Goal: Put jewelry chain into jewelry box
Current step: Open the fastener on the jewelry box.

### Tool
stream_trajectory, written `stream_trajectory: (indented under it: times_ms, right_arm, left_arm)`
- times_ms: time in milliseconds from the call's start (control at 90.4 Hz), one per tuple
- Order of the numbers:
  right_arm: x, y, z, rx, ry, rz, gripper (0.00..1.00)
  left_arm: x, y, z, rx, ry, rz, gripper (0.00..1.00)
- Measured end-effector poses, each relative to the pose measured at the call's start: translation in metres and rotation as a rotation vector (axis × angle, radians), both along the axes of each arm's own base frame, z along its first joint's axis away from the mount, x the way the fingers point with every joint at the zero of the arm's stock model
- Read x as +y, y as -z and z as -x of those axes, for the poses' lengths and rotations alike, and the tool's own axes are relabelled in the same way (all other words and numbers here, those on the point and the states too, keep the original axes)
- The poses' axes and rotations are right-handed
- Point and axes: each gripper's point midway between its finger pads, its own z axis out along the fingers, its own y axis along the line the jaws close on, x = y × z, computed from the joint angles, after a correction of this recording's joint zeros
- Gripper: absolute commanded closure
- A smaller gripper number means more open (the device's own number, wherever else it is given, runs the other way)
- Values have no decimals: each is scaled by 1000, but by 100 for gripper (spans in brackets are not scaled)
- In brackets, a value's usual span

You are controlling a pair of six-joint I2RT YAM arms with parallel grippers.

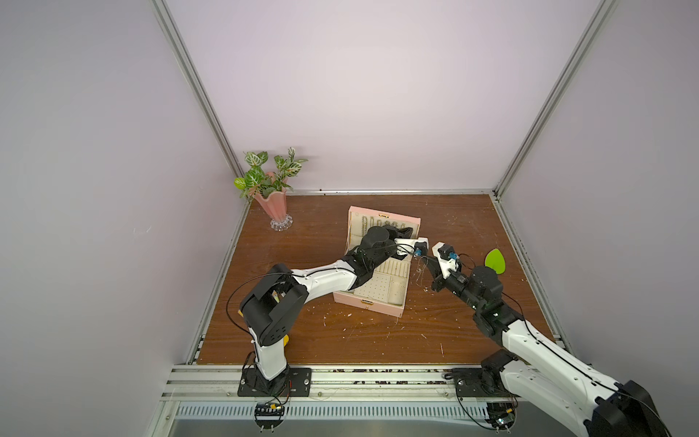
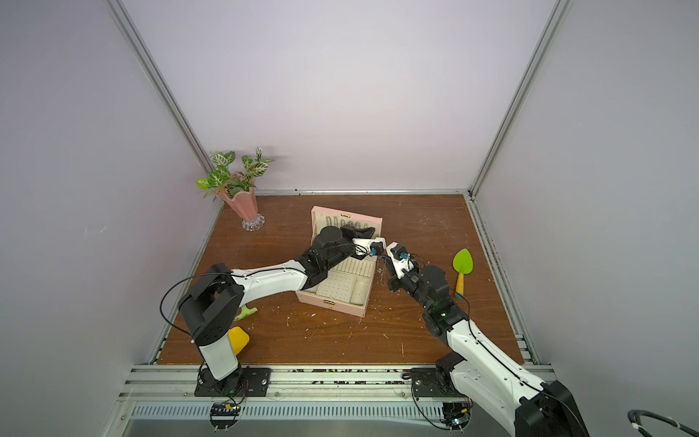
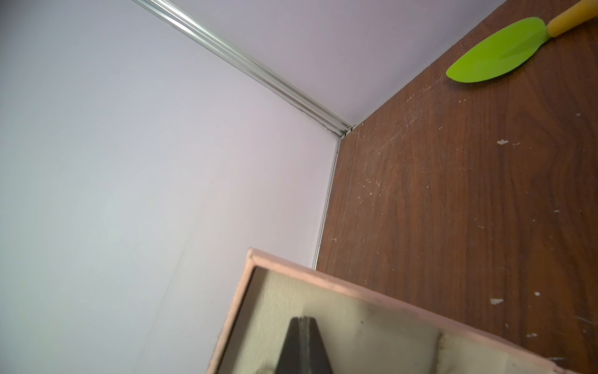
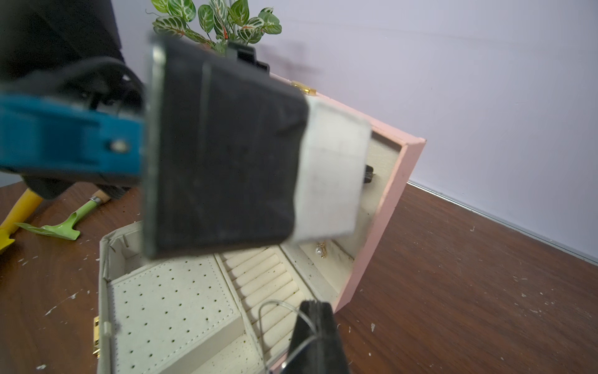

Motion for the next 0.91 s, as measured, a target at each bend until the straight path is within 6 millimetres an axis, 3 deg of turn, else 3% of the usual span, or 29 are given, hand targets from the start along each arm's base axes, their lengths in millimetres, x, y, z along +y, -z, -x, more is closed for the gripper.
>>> stream_trajectory:
  times_ms: [741, 819, 907]
  right_arm:
    - [-4, 0, -2, 6, 15, -9, 100]
    - [-4, -1, -2, 4, 15, -10, 99]
    - [-4, -3, -1, -1, 15, -13, 99]
  left_arm:
    - [0, 5, 5, -108, -46, -42, 98]
    - [0, 4, 5, -109, -46, -34, 95]
    - [0, 3, 6, -96, -46, -18, 81]
